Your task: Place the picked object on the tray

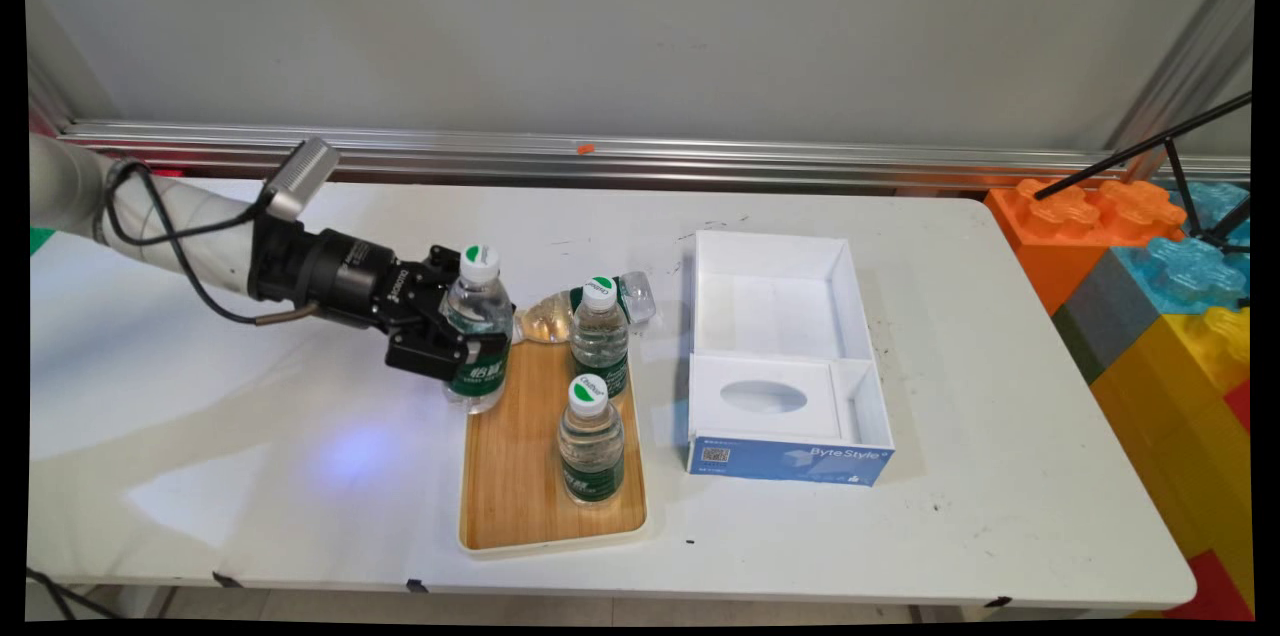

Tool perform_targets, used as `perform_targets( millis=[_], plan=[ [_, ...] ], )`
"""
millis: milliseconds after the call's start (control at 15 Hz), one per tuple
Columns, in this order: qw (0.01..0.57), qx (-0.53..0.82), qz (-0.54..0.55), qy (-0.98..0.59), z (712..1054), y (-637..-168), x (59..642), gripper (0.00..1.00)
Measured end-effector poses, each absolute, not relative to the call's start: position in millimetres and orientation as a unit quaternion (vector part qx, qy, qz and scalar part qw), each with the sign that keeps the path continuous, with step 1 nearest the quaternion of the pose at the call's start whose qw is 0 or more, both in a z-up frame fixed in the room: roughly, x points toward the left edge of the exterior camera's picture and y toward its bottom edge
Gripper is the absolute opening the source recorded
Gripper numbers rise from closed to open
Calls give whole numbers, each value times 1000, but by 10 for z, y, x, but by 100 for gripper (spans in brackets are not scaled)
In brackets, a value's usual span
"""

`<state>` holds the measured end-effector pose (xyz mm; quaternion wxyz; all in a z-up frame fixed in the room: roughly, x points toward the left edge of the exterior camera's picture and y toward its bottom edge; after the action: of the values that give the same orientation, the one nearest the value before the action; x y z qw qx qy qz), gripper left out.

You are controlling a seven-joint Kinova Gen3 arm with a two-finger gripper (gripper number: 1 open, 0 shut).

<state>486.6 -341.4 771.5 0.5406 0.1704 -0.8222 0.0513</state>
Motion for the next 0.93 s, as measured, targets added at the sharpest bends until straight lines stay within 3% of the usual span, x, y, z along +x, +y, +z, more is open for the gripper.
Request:
perform_targets(
  millis=[933],
  plan=[
    [543, 151, 59, -824, 7339, -3483, 4692, 0]
  ],
)
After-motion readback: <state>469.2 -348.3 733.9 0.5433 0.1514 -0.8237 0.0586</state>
